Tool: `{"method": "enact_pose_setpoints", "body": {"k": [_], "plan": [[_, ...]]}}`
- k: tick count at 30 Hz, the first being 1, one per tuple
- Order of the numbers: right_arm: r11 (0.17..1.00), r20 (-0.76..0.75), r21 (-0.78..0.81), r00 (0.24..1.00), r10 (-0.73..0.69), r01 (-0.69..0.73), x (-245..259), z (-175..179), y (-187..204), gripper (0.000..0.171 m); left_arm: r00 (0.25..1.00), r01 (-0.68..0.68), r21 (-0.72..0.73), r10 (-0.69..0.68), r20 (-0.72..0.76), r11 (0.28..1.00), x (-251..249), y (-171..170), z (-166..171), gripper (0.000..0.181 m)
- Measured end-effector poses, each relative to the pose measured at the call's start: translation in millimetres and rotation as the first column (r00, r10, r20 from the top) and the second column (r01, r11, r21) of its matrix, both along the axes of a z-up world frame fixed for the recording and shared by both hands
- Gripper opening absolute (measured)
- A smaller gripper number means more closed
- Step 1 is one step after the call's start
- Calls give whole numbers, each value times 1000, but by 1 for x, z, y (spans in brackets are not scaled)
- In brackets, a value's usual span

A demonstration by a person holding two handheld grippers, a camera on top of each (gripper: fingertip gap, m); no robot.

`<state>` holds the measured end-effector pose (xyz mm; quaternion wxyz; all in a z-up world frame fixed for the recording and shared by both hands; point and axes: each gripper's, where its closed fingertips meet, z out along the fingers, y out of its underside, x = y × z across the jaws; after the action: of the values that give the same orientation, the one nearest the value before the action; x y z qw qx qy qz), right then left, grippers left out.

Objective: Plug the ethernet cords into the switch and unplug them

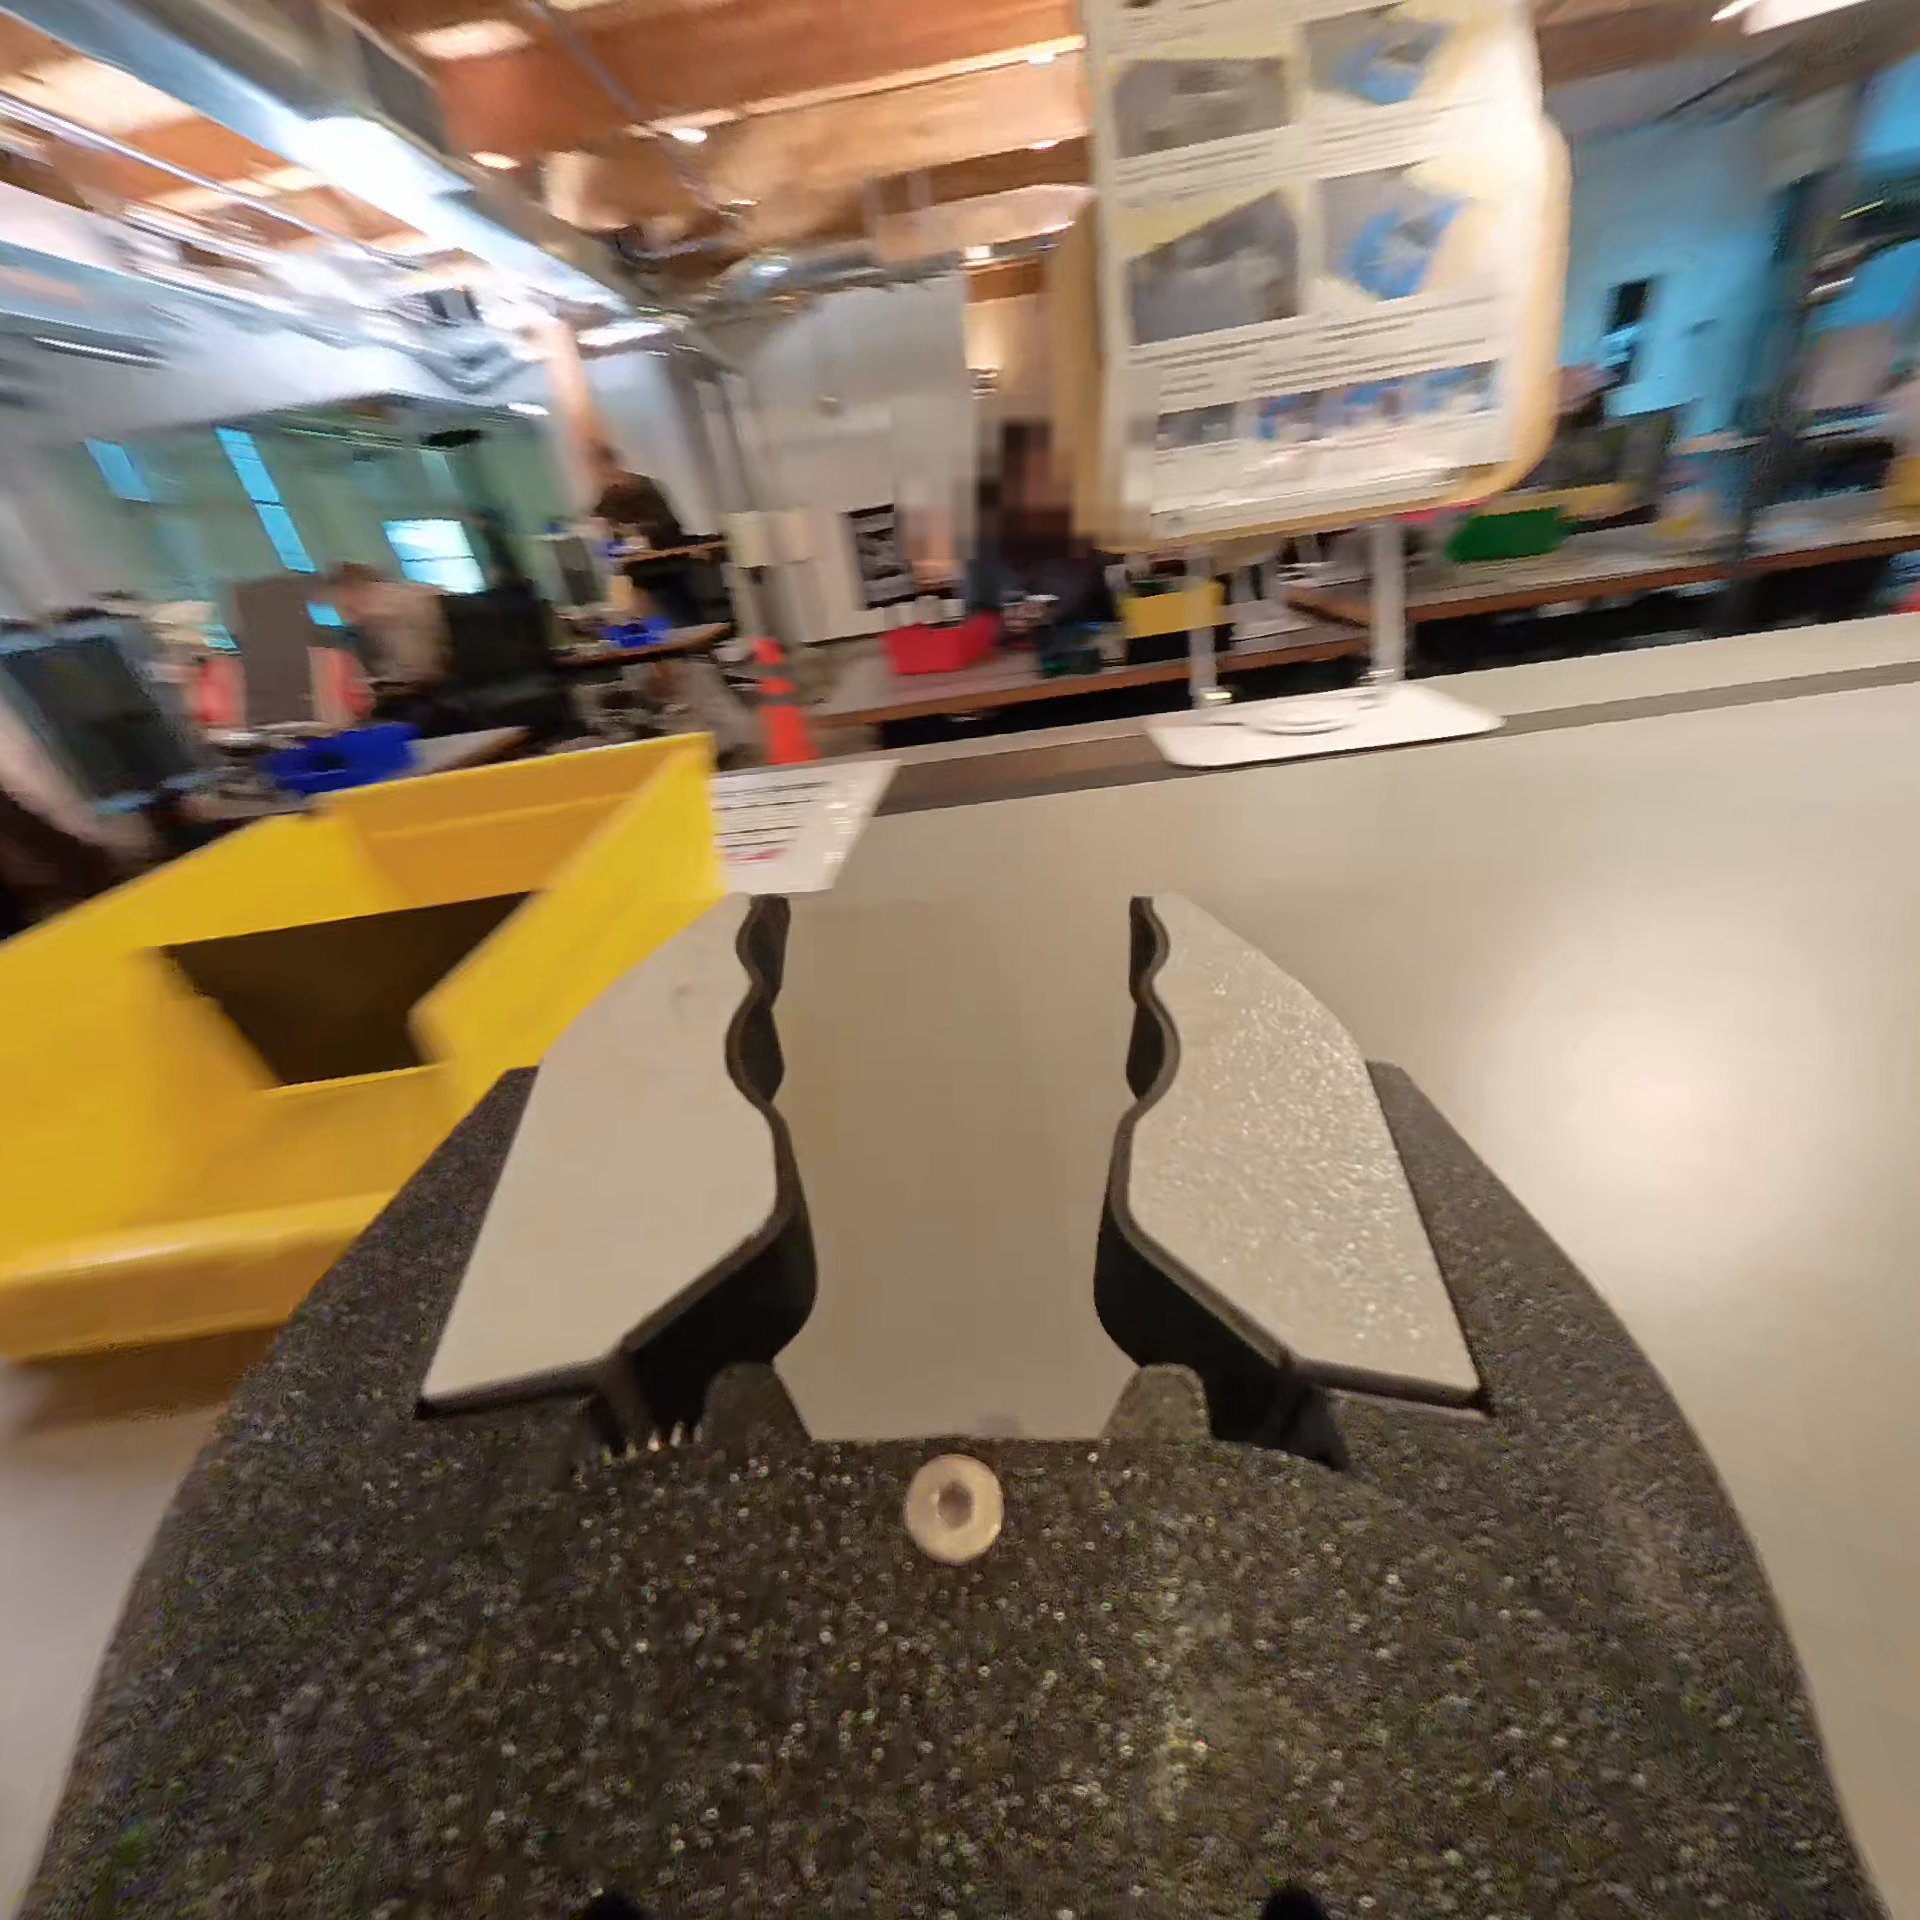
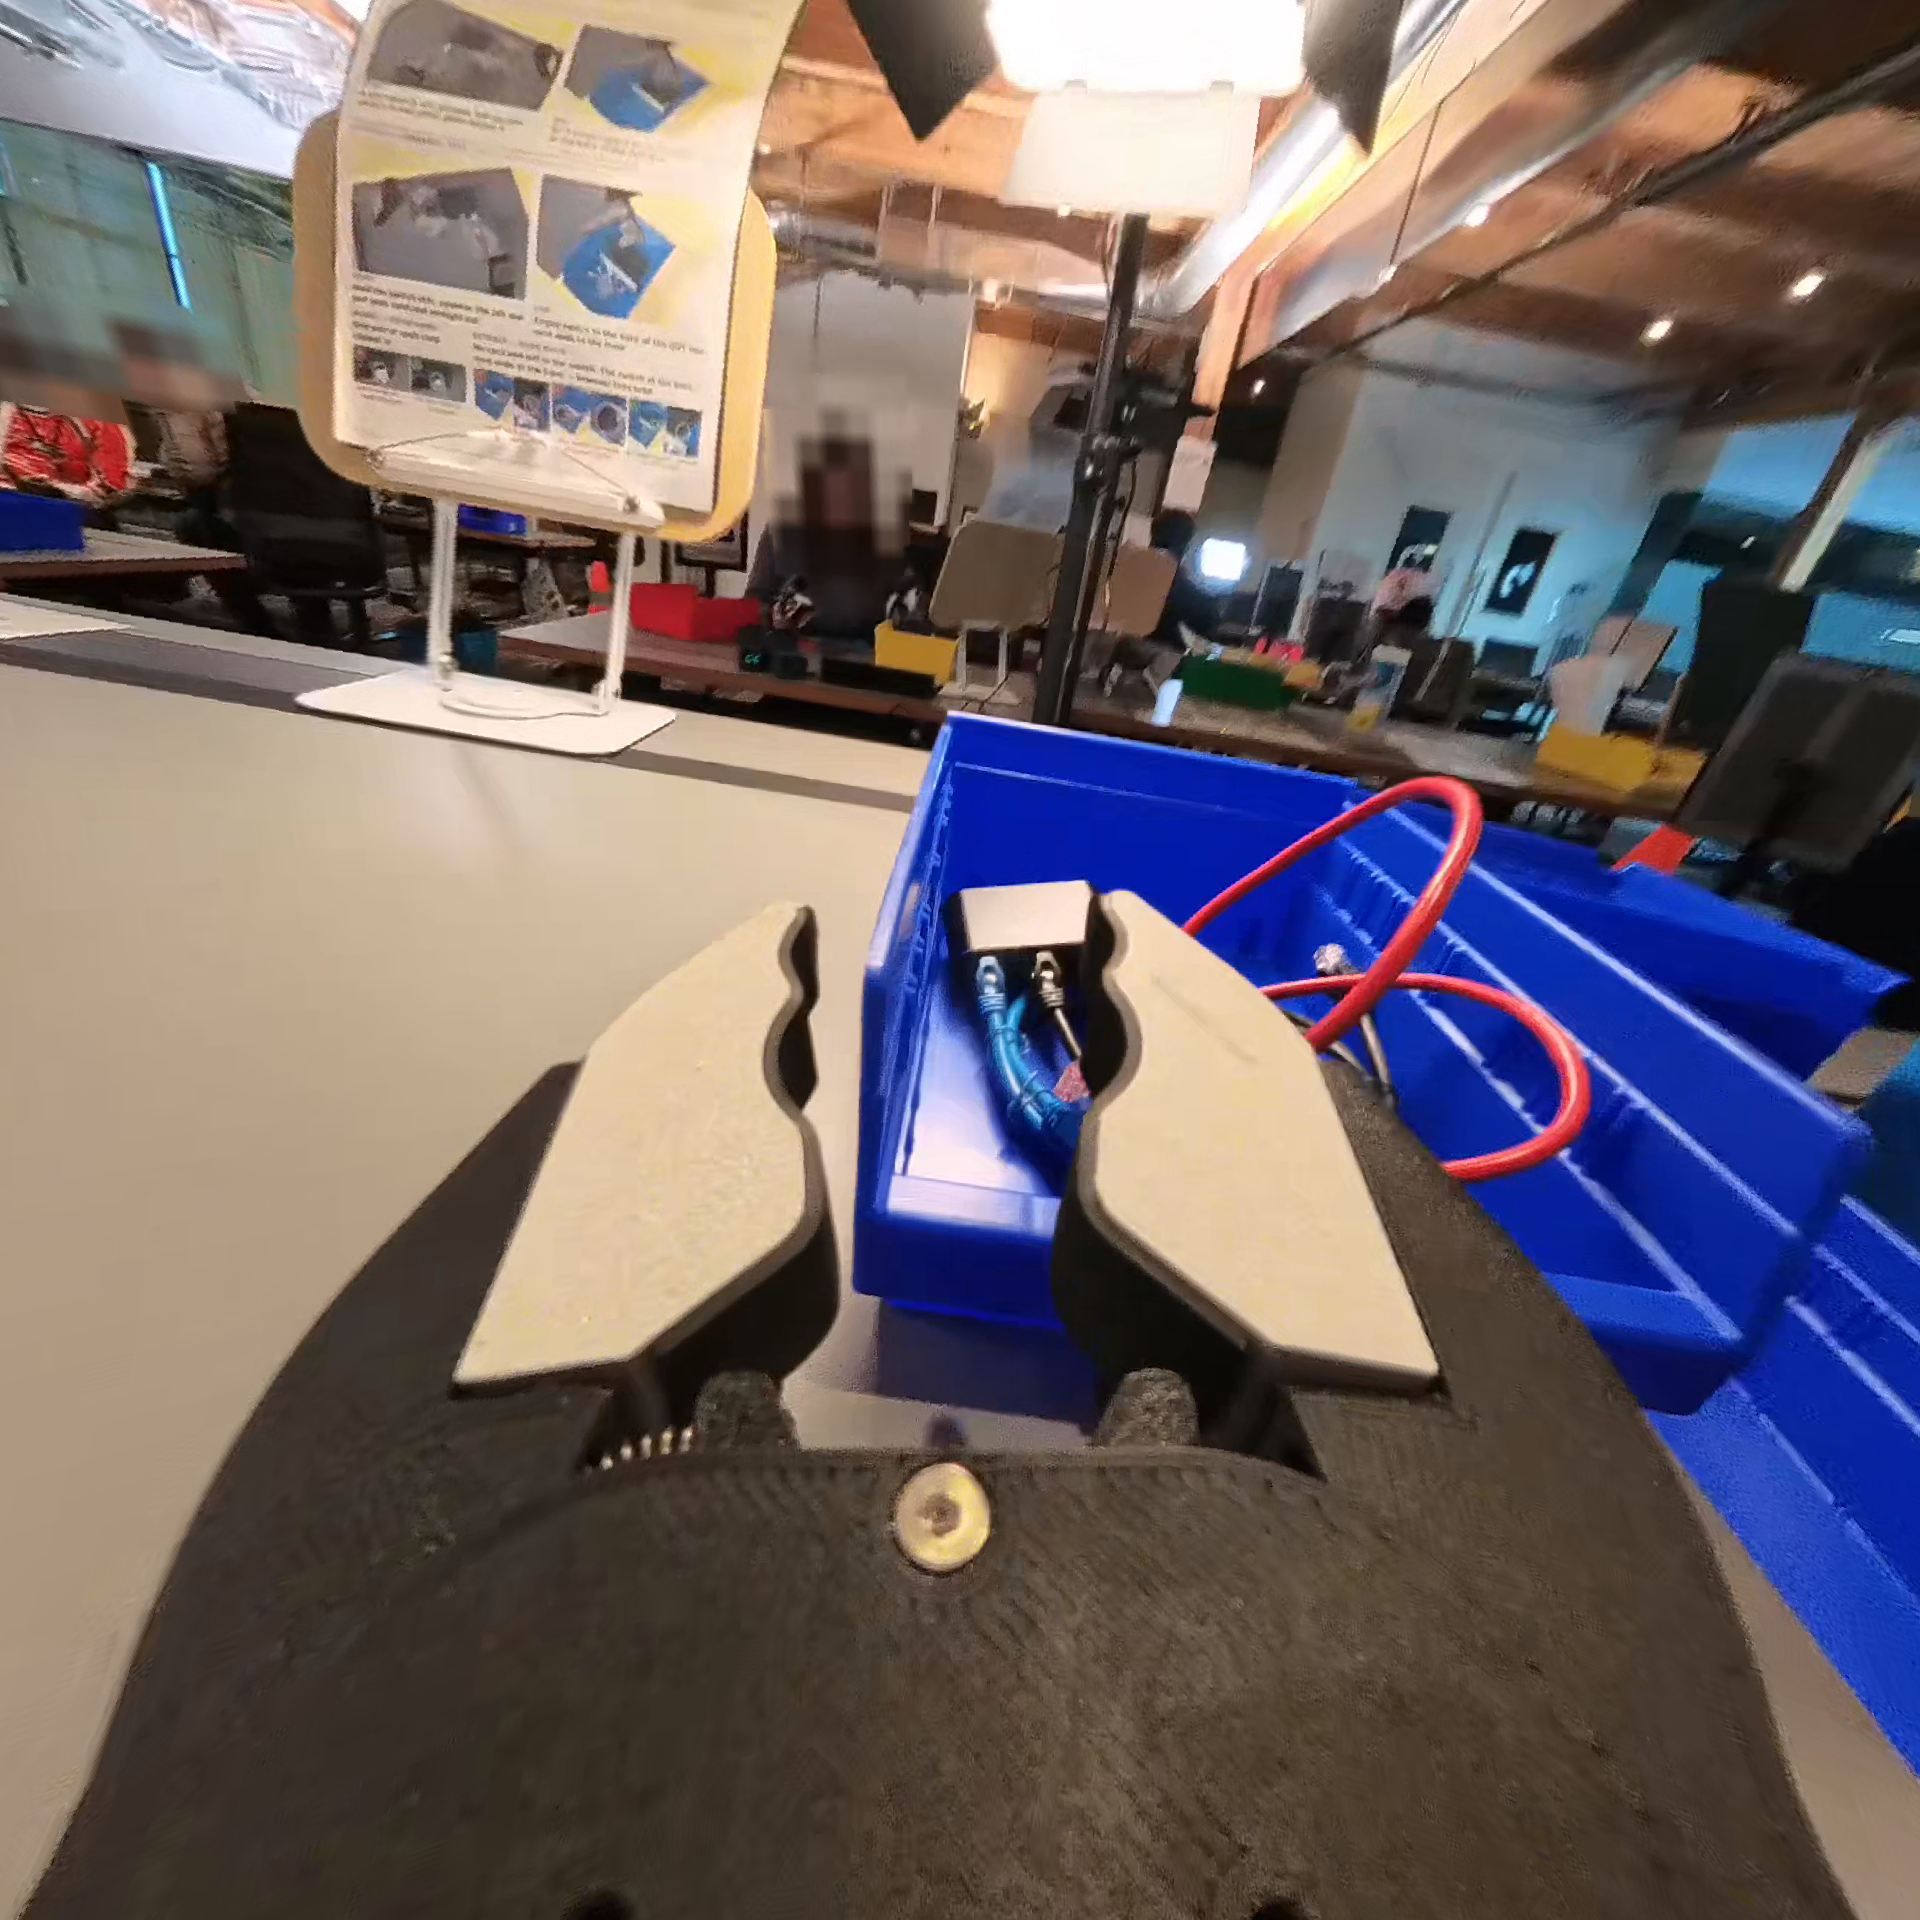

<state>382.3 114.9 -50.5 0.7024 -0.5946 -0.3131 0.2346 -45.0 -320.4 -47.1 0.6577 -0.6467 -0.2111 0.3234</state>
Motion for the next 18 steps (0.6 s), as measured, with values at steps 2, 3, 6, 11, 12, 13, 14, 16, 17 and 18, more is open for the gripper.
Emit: {"method": "enact_pose_setpoints", "body": {"k": [2, 3, 6, 11, 12, 13, 14, 16, 17, 18], "plan": [[1000, 15, 18, 1000, -14, 14, 1, 0, -3, 49, 994, -114, -32, 114, -2, 993, -22, -35, 4, 67], [999, 23, 19, 999, -26, 25, 2, -1, -3, 49, 988, -149, -58, 150, 21, 987, -34, -49, 3, 68], [999, 40, 5, 998, -48, 48, 2, -3, 1, 51, 971, -193, -136, 210, 116, 972, -73, -75, -8, 72], [995, 170, 21, 981, -96, 94, -10, -15, 16, 52, 951, -121, -261, 187, 247, 958, -120, -66, -40, 69], [994, 202, 32, 974, -106, 102, -14, -18, 18, 52, 953, -124, -283, 194, 232, 951, -126, -63, -42, 63], [993, 235, 38, 965, -119, 113, -17, -21, 21, 52, 959, -136, -304, 203, 200, 943, -131, -59, -43, 55], [990, 269, 42, 953, -138, 131, -20, -25, 25, 53, 961, -150, -332, 216, 171, 931, -135, -55, -46, 50], [983, 358, 29, 916, -180, 181, -23, -37, 34, 53, 955, -171, -392, 250, 160, 904, -142, -49, -57, 46], [978, 402, 10, 895, -196, 210, -23, -44, 40, 53, 952, -174, -415, 261, 163, 893, -145, -47, -63, 43], [973, 436, -7, 877, -203, 229, -23, -49, 44, 53, 946, -198, -448, 290, 145, 872, -149, -47, -66, 40]]}}
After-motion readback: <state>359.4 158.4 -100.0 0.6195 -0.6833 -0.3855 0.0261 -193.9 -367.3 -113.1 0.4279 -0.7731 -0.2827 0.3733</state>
